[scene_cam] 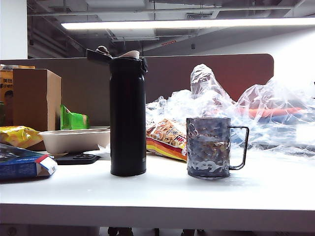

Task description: Pick up the black thermos, pour some water into the cup, then place the black thermos back on the table.

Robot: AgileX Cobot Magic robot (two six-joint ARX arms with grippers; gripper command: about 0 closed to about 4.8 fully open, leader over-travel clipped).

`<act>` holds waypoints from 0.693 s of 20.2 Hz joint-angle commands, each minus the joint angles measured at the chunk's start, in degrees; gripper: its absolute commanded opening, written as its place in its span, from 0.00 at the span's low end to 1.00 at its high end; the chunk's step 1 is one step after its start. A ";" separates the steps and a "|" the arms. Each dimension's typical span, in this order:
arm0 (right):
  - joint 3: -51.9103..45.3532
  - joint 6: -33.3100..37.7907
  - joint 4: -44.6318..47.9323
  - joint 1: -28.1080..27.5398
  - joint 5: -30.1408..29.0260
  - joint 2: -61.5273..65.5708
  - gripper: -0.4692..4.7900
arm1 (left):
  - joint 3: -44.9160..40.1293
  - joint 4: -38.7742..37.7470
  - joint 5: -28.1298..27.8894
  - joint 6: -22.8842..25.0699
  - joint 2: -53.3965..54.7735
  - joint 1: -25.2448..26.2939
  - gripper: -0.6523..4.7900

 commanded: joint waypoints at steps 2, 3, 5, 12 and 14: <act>-0.26 0.00 1.22 -8.92 0.44 -0.07 0.11 | -0.20 -0.24 0.48 0.04 0.04 0.13 0.11; -0.26 0.00 1.22 -9.99 0.83 -0.07 0.11 | -0.20 -0.22 0.46 0.04 0.04 0.13 0.11; -0.26 0.00 1.22 -12.02 0.72 -0.07 0.11 | -0.20 -0.24 0.46 0.04 0.04 0.13 0.11; -0.26 0.00 1.22 -12.68 0.61 -0.07 0.11 | -0.20 -0.22 0.26 11.23 0.04 0.13 0.11; -0.26 0.00 1.22 -12.68 0.61 -0.07 0.11 | -0.20 -0.24 0.31 14.67 0.04 0.13 0.11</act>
